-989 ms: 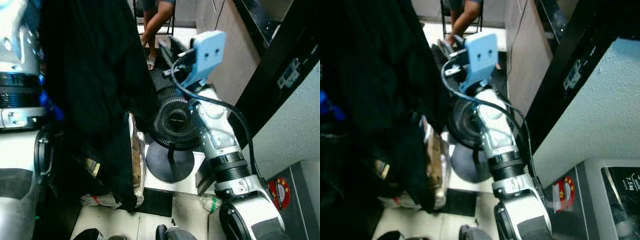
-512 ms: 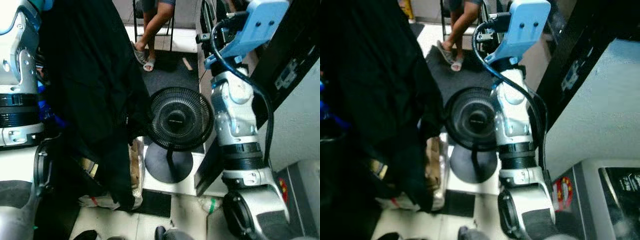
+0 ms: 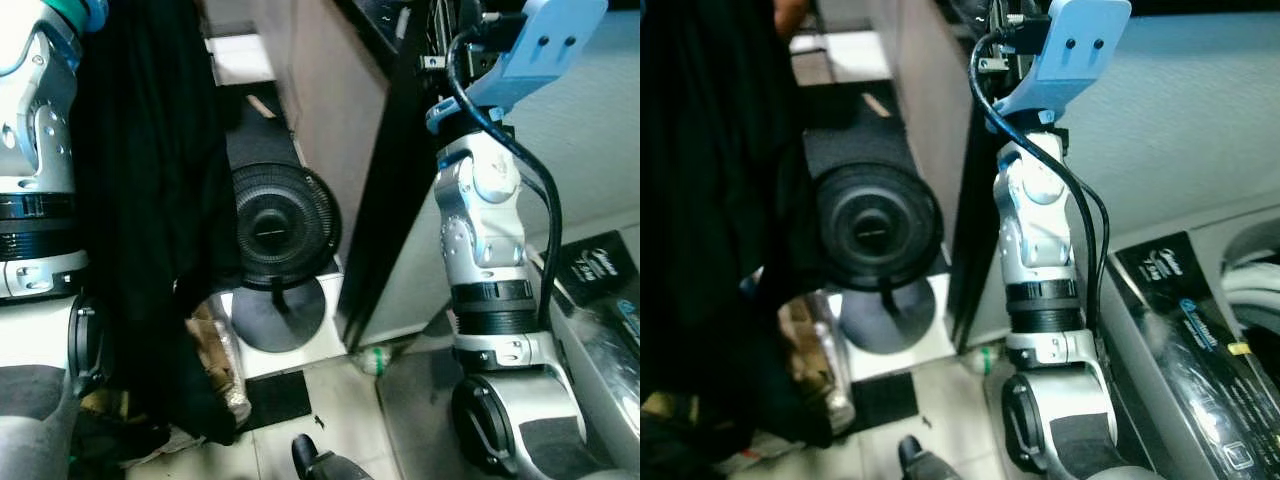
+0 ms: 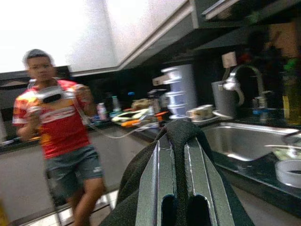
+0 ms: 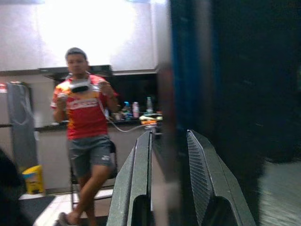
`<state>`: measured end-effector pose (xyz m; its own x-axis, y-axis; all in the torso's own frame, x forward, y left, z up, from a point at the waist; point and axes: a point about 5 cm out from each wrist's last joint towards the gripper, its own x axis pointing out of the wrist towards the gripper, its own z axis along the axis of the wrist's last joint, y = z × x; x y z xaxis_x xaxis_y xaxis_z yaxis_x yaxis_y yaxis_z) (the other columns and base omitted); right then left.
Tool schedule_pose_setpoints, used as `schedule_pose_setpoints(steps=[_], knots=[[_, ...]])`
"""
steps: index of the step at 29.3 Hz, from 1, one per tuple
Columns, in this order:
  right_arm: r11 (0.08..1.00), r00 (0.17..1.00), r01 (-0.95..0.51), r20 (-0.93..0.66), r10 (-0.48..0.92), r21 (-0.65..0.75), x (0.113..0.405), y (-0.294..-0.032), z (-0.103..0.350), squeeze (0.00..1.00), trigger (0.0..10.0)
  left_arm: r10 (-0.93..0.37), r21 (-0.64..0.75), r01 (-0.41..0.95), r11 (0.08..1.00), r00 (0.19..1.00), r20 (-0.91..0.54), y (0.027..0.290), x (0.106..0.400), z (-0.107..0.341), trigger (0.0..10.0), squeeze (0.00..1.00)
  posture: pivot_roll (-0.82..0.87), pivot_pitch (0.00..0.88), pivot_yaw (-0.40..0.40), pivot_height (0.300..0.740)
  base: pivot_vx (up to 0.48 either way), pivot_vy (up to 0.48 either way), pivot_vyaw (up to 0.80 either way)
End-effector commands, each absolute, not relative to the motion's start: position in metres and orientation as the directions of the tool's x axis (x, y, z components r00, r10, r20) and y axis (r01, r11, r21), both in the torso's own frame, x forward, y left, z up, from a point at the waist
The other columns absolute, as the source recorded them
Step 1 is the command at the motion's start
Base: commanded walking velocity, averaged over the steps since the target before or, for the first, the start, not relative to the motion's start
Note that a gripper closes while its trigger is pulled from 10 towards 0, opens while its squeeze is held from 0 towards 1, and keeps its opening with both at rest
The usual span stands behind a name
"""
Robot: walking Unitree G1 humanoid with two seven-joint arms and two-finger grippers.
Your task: Clothes washing
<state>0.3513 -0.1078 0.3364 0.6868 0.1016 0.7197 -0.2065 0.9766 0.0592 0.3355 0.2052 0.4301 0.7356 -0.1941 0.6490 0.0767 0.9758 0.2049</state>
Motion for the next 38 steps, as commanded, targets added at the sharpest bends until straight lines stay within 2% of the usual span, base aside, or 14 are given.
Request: schedule_pose_setpoints(steps=[1,19,21,22,23,24,25,28,31,38], knots=[[0.974,0.691,-0.215,0.716,0.100,0.072,0.351,-0.106,0.335,0.00,10.0,-0.206,0.211,0.082,0.974,0.715,0.668,0.205,0.330,0.433,10.0,0.00,0.13,0.045,0.054,0.740,0.000,0.000,-0.80],[0.974,0.712,-0.210,0.697,0.090,0.088,0.355,-0.105,0.332,0.00,10.0,-0.205,0.215,0.082,0.973,0.733,0.648,0.203,0.333,0.424,10.0,0.00,0.13,0.026,0.054,0.740,0.000,0.000,-0.76],[0.974,0.708,-0.211,0.700,0.093,0.084,0.354,-0.105,0.332,0.00,10.0,-0.239,0.244,0.103,0.964,0.738,0.631,0.200,0.335,0.417,10.0,0.00,0.13,0.026,0.054,0.740,0.000,0.000,-0.80],[0.974,0.704,-0.213,0.704,0.095,0.081,0.354,-0.105,0.332,0.00,10.0,-0.346,0.319,0.177,0.931,0.702,0.622,0.187,0.327,0.411,10.0,0.00,0.13,0.021,0.056,0.740,0.000,0.000,-0.80],[0.974,0.704,-0.213,0.704,0.095,0.081,0.354,-0.105,0.332,0.00,10.0,-0.346,0.319,0.177,0.931,0.702,0.622,0.187,0.327,0.411,10.0,0.00,0.13,0.021,0.056,0.740,0.000,0.000,-0.80],[0.973,0.702,-0.215,0.706,0.097,0.080,0.353,-0.105,0.332,0.00,10.0,-0.423,0.371,0.229,0.900,0.669,0.612,0.177,0.321,0.406,10.0,0.00,0.13,0.021,0.056,0.740,0.000,0.000,-0.80],[0.973,0.695,-0.218,0.712,0.098,0.079,0.351,-0.105,0.333,0.00,10.0,-0.560,0.453,0.336,0.826,0.581,0.590,0.159,0.301,0.401,10.0,0.00,0.13,0.026,0.061,0.740,0.000,0.000,-0.80],[0.973,0.698,-0.217,0.709,0.098,0.079,0.351,-0.105,0.332,0.00,10.0,-0.568,0.460,0.341,0.820,0.586,0.578,0.159,0.298,0.399,10.0,0.00,0.13,0.026,0.061,0.740,0.000,0.000,-0.65],[0.968,0.707,-0.232,0.700,0.099,0.097,0.352,-0.104,0.330,0.00,10.0,-0.484,0.407,0.280,0.870,0.649,0.587,0.179,0.302,0.400,10.0,0.00,0.14,0.029,0.054,0.740,0.000,0.000,-0.80],[0.965,0.705,-0.240,0.702,0.100,0.103,0.353,-0.103,0.331,0.00,10.0,-0.442,0.377,0.252,0.892,0.662,0.605,0.188,0.302,0.404,10.0,0.00,0.14,0.029,0.054,0.740,0.000,0.000,-0.80]])
